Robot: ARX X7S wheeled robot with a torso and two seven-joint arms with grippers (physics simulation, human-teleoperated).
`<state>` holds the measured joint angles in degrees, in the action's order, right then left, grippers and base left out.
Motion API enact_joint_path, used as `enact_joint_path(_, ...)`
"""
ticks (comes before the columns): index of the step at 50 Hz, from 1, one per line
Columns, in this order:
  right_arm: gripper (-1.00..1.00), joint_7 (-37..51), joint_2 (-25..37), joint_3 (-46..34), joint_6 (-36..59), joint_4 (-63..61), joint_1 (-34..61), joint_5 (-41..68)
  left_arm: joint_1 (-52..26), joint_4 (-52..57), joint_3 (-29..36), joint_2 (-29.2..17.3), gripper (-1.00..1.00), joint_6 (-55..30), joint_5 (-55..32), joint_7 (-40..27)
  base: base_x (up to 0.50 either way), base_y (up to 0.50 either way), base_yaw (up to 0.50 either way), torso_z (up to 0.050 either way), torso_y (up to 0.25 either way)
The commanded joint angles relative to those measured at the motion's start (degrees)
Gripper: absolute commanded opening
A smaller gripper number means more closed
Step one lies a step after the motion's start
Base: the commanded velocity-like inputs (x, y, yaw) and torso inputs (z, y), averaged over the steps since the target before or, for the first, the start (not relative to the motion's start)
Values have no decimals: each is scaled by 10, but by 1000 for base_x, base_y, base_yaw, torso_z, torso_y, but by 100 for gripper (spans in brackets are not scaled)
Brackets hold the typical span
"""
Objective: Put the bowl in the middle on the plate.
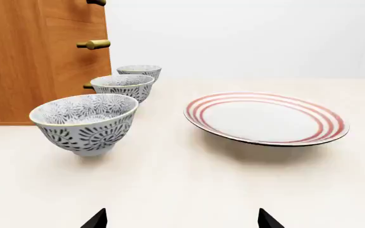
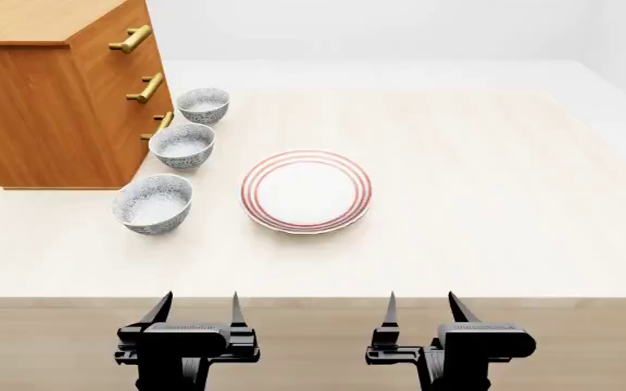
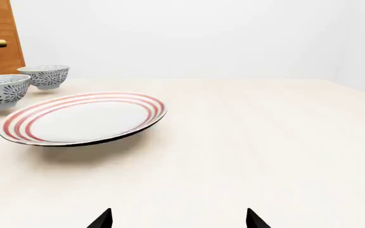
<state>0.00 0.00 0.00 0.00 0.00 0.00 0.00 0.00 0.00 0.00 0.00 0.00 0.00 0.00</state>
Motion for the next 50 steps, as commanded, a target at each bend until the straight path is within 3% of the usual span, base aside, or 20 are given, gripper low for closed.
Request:
enact_joint_path(1,100,12,10,-12,7,11,5,4,-1,-3,11,-9,100,-3,-8,-10,0,0,0,0,0)
enact_joint_path(16,100,37,33,-39,21,-2,3,21,5,6,40,-33,100,0,-20,-36,0,0,0,0,0)
enact_joint_path(19,100,38,38,-42,74,-39,8,29,4,31,43,-36,100,-30,-25,-39,0,0,0,0,0)
enact_joint_path(22,100,29,51,-52,206,-122,28,36,-11,89,57,-42,100,-99,-6,-49,0,0,0,0,0)
enact_joint_path(23,100,34,61,-54,281,-176,55,27,-34,157,58,-46,100,-173,-2,-50,0,0,0,0,0)
enact_joint_path(27,100,44,77,-48,422,-294,128,18,-120,330,56,-54,100,-400,-23,-43,0,0,0,0,0)
enact_joint_path(31,100,40,87,-51,533,-374,172,21,-157,372,33,-46,100,-481,-46,-45,0,0,0,0,0)
enact_joint_path(37,100,29,64,15,462,-352,144,65,-152,354,47,-55,100,-460,-49,-41,85,0,0,0,0)
enact_joint_path(50,100,47,80,-13,484,-380,143,49,-158,352,33,-60,100,-454,-69,-46,500,0,0,0,0)
